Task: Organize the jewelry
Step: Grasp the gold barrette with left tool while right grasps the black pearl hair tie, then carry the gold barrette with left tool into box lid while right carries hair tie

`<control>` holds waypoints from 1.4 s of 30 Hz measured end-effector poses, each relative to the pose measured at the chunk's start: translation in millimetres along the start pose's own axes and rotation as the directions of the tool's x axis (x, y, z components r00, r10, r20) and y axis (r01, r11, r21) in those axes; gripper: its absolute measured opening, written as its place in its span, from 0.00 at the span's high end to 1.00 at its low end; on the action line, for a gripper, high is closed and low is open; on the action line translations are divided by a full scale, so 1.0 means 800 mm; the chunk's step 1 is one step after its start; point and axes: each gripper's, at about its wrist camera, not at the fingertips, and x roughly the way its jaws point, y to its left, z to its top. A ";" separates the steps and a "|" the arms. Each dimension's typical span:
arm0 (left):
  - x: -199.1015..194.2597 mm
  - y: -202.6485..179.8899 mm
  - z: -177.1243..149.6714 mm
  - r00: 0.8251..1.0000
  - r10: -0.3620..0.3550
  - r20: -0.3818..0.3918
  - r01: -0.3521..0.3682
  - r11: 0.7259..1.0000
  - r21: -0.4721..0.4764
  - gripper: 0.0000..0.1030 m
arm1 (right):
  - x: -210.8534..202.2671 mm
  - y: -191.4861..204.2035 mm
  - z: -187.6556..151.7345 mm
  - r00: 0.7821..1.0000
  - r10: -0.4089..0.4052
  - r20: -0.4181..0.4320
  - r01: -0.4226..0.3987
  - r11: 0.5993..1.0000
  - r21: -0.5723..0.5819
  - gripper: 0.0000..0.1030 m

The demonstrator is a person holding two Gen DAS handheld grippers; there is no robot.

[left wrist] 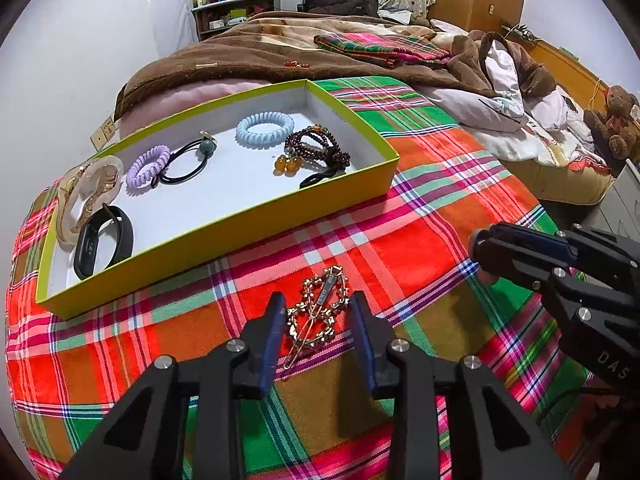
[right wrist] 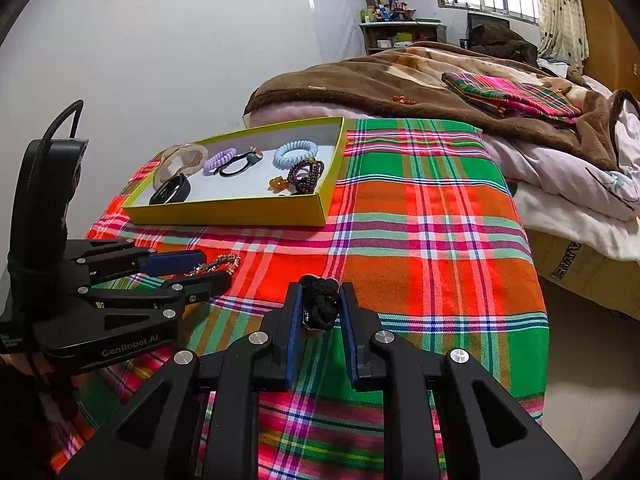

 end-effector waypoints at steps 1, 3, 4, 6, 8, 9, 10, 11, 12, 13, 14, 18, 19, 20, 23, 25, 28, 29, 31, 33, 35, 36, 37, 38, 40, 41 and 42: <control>-0.001 0.000 0.000 1.000 -0.001 0.001 0.001 1.000 0.000 0.67 | 0.000 0.000 0.000 1.000 0.001 0.000 -0.001 1.000 0.001 0.82; -0.001 0.001 -0.001 1.000 -0.006 0.003 0.006 1.000 -0.006 0.67 | 0.000 0.000 0.000 1.000 0.000 0.000 0.000 1.000 0.002 0.82; -0.002 0.001 -0.001 1.000 -0.007 0.004 0.007 1.000 -0.007 0.67 | 0.000 0.000 0.000 1.000 -0.001 0.001 0.001 1.000 0.002 0.82; -0.003 0.002 -0.001 1.000 -0.008 0.006 0.008 1.000 -0.009 0.67 | -0.001 0.000 0.001 1.000 -0.002 0.001 0.002 1.000 0.003 0.82; -0.005 0.002 -0.001 1.000 -0.010 0.010 0.010 1.000 -0.010 0.67 | -0.002 0.000 0.000 1.000 -0.002 0.003 0.002 1.000 0.004 0.82; -0.005 0.002 -0.001 1.000 -0.011 0.012 0.011 1.000 -0.011 0.67 | -0.002 0.000 0.000 1.000 -0.001 0.003 0.001 1.000 0.004 0.82; -0.006 0.002 -0.001 1.000 -0.011 0.012 0.011 1.000 -0.013 0.67 | -0.002 0.001 0.000 1.000 -0.001 0.004 0.001 1.000 0.003 0.82; -0.006 0.002 -0.001 1.000 -0.009 0.012 0.009 1.000 -0.015 0.67 | -0.002 0.001 0.000 1.000 0.000 0.004 0.000 1.000 0.003 0.82; -0.007 0.003 -0.001 1.000 -0.010 0.012 0.010 1.000 -0.016 0.67 | -0.003 0.002 0.000 1.000 0.001 0.004 -0.001 1.000 0.003 0.82; -0.007 0.003 -0.001 1.000 -0.010 0.013 0.010 1.000 -0.018 0.67 | -0.003 0.002 0.000 1.000 0.000 0.005 0.000 1.000 0.002 0.82; -0.009 0.003 -0.001 1.000 -0.011 0.016 0.011 1.000 -0.019 0.67 | -0.003 0.002 0.000 1.000 -0.001 0.005 0.001 1.000 0.002 0.82; -0.013 0.005 0.000 1.000 -0.011 0.025 0.012 1.000 -0.025 0.67 | -0.004 0.004 0.000 1.000 0.000 0.007 0.000 1.000 0.000 0.82; -0.014 0.006 0.000 1.000 -0.009 0.028 0.010 1.000 -0.027 0.67 | -0.005 0.005 0.000 1.000 0.000 0.009 0.000 1.000 -0.001 0.82; -0.015 0.007 0.001 1.000 -0.011 0.030 0.011 1.000 -0.028 0.67 | -0.006 0.006 0.001 1.000 0.000 0.010 0.000 1.000 -0.002 0.82; -0.019 0.009 0.001 0.999 -0.010 0.036 0.011 0.999 -0.034 0.67 | -0.008 0.008 0.002 1.000 -0.002 0.014 0.002 1.000 -0.001 0.82; -0.022 0.011 0.001 0.999 -0.011 0.043 0.013 0.999 -0.041 0.67 | -0.010 0.010 0.004 1.000 -0.001 0.018 0.001 1.000 -0.001 0.82; -0.029 0.017 0.004 0.998 -0.009 0.056 0.011 0.999 -0.052 0.67 | -0.015 0.014 0.009 0.999 0.003 0.032 -0.003 1.000 -0.003 0.82; -0.032 0.018 0.005 0.998 -0.009 0.062 0.013 0.998 -0.054 0.67 | -0.016 0.016 0.012 0.999 0.005 0.037 -0.005 1.000 -0.005 0.82; -0.038 0.022 0.008 0.997 -0.007 0.073 0.011 0.998 -0.059 0.67 | -0.020 0.020 0.017 0.999 0.007 0.048 -0.007 1.000 -0.011 0.82; -0.044 0.028 0.012 0.997 0.000 0.083 0.005 0.998 -0.063 0.67 | -0.021 0.023 0.020 0.998 0.010 0.055 -0.010 1.000 -0.012 0.82; -0.049 0.034 0.017 0.996 0.003 0.092 0.004 0.997 -0.072 0.67 | -0.022 0.027 0.025 0.998 0.013 0.063 -0.012 1.000 -0.015 0.82; -0.051 0.037 0.020 0.995 0.005 0.096 0.003 0.997 -0.076 0.67 | -0.023 0.028 0.027 0.998 0.014 0.064 -0.013 1.000 -0.015 0.82; -0.053 0.041 0.022 0.995 0.009 0.101 -0.001 0.997 -0.078 0.67 | -0.022 0.030 0.030 0.998 0.015 0.067 -0.014 1.000 -0.016 0.82; -0.055 0.043 0.023 0.994 0.012 0.105 -0.004 0.997 -0.079 0.67 | -0.022 0.031 0.032 0.998 0.016 0.068 -0.015 1.000 -0.018 0.82; -0.059 0.051 0.028 0.993 0.014 0.113 -0.004 0.996 -0.087 0.67 | -0.022 0.034 0.036 0.997 0.018 0.072 -0.016 1.000 -0.022 0.82; -0.061 0.054 0.030 0.993 0.014 0.115 -0.003 0.996 -0.090 0.67 | -0.022 0.036 0.039 0.997 0.019 0.076 -0.018 1.000 -0.024 0.82; -0.062 0.058 0.032 0.993 0.014 0.118 -0.003 0.996 -0.093 0.67 | -0.022 0.038 0.042 0.997 0.020 0.080 -0.018 0.999 -0.026 0.82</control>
